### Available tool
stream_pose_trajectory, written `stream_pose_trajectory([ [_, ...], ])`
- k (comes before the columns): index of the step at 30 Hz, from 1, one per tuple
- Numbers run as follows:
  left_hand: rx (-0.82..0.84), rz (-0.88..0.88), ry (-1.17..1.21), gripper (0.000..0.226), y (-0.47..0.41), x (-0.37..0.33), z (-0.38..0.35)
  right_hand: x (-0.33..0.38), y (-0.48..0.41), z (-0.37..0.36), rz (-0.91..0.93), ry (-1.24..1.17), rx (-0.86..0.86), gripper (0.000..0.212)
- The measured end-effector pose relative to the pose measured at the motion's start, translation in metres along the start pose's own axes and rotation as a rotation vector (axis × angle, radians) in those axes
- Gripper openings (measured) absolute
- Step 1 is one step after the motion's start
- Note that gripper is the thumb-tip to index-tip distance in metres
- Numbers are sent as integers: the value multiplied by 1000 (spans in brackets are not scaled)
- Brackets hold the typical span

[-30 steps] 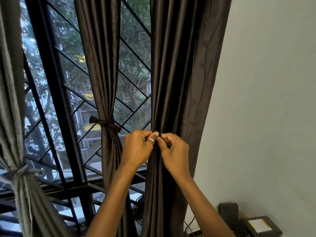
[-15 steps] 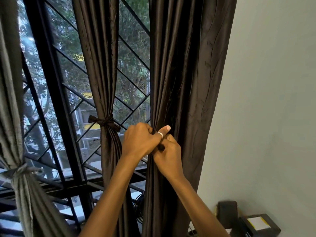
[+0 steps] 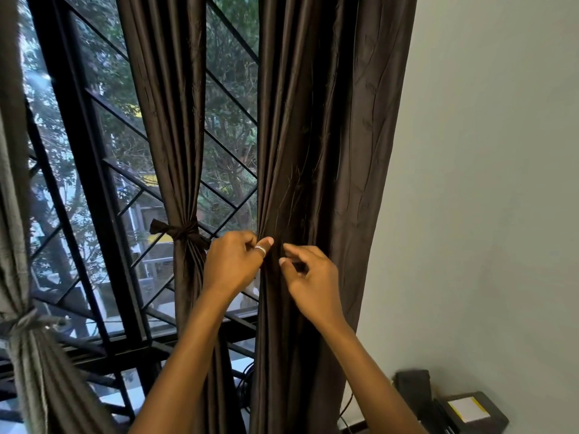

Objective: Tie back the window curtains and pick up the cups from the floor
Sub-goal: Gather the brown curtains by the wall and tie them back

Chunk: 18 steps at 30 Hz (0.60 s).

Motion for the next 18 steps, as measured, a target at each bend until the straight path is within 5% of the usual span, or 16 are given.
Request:
stream_pose_trajectory([
  [6,-15,-3,23,54,2,13,11,-30,-28,63,-237,243,-510,53],
  [9,-16,10,54,54,1,16,15,-44,-44,92,-381,193,-345,64],
  [12,-15,17,59,54,-3,19,18,-53,-53,106,-409,132,-121,40],
  [18,-50,31,48,56,-5,37,28,-65,-50,132,-410,185,-265,21],
])
Point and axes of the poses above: each hand's wrist, its own y-axis away from the middle knuckle, its own z-axis out of the back of the hand, x = y × z, the point moved 1 cm from there along -y, towards the middle knuckle, and after that the axes turned 5 degrees about x, right-handed, at the moved point
